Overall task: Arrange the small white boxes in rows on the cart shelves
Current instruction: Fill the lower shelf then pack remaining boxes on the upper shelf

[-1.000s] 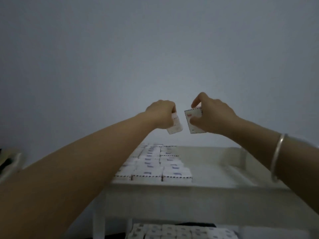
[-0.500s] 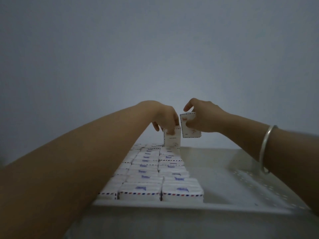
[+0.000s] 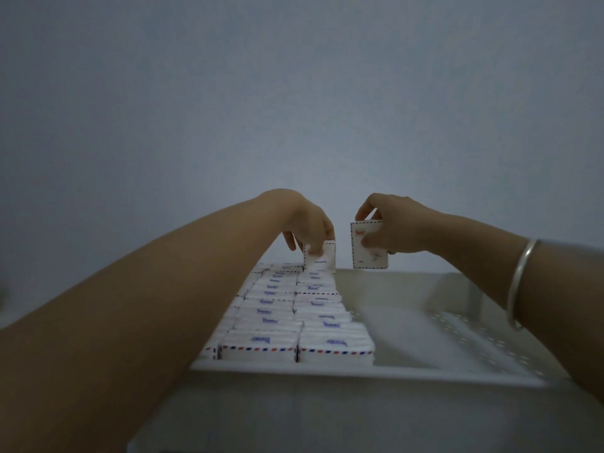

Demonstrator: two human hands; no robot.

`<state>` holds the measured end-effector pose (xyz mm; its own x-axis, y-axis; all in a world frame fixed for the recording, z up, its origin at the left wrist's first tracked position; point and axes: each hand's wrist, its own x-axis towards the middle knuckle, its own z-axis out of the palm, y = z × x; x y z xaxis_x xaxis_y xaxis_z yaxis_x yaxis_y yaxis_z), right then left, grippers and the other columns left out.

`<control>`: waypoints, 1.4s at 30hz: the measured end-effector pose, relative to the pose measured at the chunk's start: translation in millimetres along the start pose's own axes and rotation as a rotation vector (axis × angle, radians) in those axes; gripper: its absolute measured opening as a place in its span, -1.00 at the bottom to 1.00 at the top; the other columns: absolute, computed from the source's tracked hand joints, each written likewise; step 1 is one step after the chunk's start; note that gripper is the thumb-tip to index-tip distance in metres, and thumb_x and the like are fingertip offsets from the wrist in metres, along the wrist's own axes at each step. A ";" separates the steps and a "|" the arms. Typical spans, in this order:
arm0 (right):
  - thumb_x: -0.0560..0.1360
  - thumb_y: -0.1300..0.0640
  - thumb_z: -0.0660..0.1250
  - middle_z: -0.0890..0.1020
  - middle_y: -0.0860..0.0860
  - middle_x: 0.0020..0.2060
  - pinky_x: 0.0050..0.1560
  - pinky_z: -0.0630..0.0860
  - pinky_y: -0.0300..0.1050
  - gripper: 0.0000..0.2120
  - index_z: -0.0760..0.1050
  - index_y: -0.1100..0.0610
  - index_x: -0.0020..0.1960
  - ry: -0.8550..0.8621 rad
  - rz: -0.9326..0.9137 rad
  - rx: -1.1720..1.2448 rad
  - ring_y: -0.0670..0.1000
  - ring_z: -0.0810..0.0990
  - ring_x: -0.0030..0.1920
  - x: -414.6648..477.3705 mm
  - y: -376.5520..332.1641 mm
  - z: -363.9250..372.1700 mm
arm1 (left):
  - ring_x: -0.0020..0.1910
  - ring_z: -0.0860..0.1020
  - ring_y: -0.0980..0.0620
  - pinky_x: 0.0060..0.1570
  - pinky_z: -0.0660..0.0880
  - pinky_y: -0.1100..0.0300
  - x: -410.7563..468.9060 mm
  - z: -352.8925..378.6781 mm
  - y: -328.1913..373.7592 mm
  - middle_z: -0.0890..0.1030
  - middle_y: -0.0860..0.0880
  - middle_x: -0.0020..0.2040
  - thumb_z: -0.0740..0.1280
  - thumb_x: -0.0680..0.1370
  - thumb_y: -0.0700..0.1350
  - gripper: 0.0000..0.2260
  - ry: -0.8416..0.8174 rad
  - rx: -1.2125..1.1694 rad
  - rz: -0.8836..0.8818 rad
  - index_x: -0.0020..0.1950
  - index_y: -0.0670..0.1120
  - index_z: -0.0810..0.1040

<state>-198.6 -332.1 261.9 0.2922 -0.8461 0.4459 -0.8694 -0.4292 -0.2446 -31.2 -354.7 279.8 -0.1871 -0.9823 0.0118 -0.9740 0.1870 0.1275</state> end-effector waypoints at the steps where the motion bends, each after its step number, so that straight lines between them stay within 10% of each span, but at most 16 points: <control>1: 0.51 0.15 0.35 0.57 0.07 0.11 -0.19 0.63 -0.12 -0.75 0.35 0.00 0.13 -0.010 0.001 -0.001 0.05 0.60 -0.06 -0.2 1.0 -0.3 | 0.07 0.53 0.01 0.04 0.55 0.18 -0.4 2.0 1.1 0.51 -0.01 0.09 0.33 0.57 -0.20 -0.61 -0.006 0.008 -0.006 0.38 0.03 0.41; 13: 0.48 0.19 0.40 0.51 0.07 0.12 -0.27 0.60 -0.16 -0.71 0.37 0.05 0.13 -0.102 -0.006 0.056 0.06 0.58 -0.02 -7.0 -0.4 1.6 | 0.48 0.24 -0.04 0.42 0.20 0.08 -29.2 6.8 24.5 0.26 -0.03 0.53 0.09 0.61 -0.26 -0.51 0.129 0.369 0.010 0.53 0.02 0.26; 26: 0.48 0.13 0.37 0.56 -0.02 0.03 -0.09 0.62 -0.05 -0.75 0.38 -0.02 0.09 -0.054 -0.048 0.015 0.02 0.60 -0.05 -49.4 -11.0 -17.0 | 0.54 0.11 -0.07 0.51 0.04 -0.04 -36.0 40.0 26.9 0.13 -0.05 0.58 -0.02 0.69 0.00 -0.55 -0.137 0.216 0.003 0.58 -0.01 0.08; 30: 0.47 0.04 0.38 0.56 -0.16 -0.08 -0.28 0.49 -0.29 -0.78 0.38 -0.13 0.03 -0.044 -0.107 -0.017 -0.14 0.54 -0.13 -90.8 -12.9 -27.0 | 0.57 -0.06 -0.06 0.52 -0.10 -0.09 -45.5 51.7 19.3 -0.10 -0.02 0.60 -0.08 0.67 0.17 -0.43 -0.208 0.220 -0.014 0.58 0.01 -0.22; 38: 0.48 0.04 0.40 0.66 -0.15 -0.08 -0.07 0.58 -0.26 -0.85 0.55 -0.19 0.01 -0.350 -0.137 0.339 -0.11 0.63 -0.08 -158.9 -17.6 -26.7 | 0.38 0.39 -0.12 0.38 0.29 -0.04 -81.4 52.4 36.2 0.33 -0.10 0.48 -0.09 0.65 0.22 -0.43 -0.095 0.060 -0.132 0.50 -0.10 0.27; 42: 0.57 0.07 0.23 0.64 -0.10 -0.01 0.04 0.51 -0.16 -0.82 0.58 -0.13 0.02 -0.304 -0.118 0.340 -0.06 0.58 -0.02 -172.1 -29.8 -27.0 | 0.45 0.29 -0.08 0.42 0.17 0.01 -120.6 46.5 40.3 0.30 -0.07 0.51 -0.02 0.66 0.18 -0.48 0.078 -0.051 -0.023 0.47 -0.11 0.35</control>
<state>-233.7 -165.1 215.7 0.5289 -0.8177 0.2273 -0.6586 -0.5643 -0.4978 -53.8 -228.1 237.4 -0.1525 -0.9846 0.0857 -0.9698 0.1658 0.1791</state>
